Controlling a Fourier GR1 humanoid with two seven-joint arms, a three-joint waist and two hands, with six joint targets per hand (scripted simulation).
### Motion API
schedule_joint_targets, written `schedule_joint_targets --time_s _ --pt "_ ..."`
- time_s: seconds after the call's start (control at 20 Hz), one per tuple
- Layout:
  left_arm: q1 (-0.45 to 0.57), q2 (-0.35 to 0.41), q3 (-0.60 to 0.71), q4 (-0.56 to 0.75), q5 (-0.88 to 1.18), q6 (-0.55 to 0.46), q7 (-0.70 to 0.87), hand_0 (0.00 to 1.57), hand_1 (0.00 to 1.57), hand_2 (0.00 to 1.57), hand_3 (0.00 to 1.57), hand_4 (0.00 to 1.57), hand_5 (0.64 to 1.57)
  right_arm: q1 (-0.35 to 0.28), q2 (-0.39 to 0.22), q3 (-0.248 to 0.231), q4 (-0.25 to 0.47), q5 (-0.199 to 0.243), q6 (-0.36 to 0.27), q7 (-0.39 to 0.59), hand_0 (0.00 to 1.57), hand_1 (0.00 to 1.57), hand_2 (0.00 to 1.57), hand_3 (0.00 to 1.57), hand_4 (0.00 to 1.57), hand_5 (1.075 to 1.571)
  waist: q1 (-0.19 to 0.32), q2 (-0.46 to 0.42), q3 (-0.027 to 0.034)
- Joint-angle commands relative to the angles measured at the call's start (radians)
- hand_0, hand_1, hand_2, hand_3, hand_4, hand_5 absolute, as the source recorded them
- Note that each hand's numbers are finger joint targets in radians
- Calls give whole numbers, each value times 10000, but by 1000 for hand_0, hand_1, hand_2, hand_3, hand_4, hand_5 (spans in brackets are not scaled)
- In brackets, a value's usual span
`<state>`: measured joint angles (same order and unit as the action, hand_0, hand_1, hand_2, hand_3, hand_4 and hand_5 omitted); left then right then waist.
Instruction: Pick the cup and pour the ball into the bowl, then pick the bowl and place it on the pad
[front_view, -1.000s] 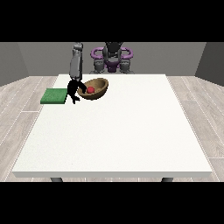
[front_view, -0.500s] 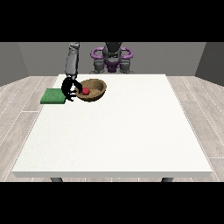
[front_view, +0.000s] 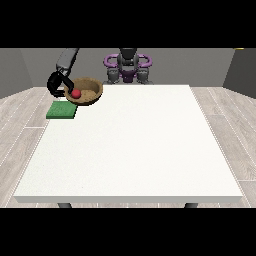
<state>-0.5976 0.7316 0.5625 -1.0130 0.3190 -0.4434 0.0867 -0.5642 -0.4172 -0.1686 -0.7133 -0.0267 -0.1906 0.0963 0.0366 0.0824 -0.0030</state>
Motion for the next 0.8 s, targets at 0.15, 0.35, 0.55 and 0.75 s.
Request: schedule_joint_targets --time_s 0.15,0.35,0.55,0.75 --pt "637 639 423 869 -50 -320 -725 0 0 0 0 1201 1545 -513 -1409 -336 -528 -280 1132 1480 1571 1571 1571 674 1081 1566 -583 -239 21" --pt "760 372 268 288 99 -201 -768 0 0 0 0 1203 1542 112 -2290 -1032 34 -602 1984 305 1571 1571 1571 585 1094 1564 -348 165 32" --pt "831 56 95 289 -100 244 -1149 0 0 0 0 1207 1551 112 -2526 -1218 45 -739 2406 303 1571 1571 1571 585 1094 1564 -500 388 31" --pt "762 752 496 573 99 -297 -1797 0 0 0 0 1215 1553 95 -2258 -1779 359 -1074 1998 -519 1571 1571 1571 489 1073 1568 -237 1312 32"
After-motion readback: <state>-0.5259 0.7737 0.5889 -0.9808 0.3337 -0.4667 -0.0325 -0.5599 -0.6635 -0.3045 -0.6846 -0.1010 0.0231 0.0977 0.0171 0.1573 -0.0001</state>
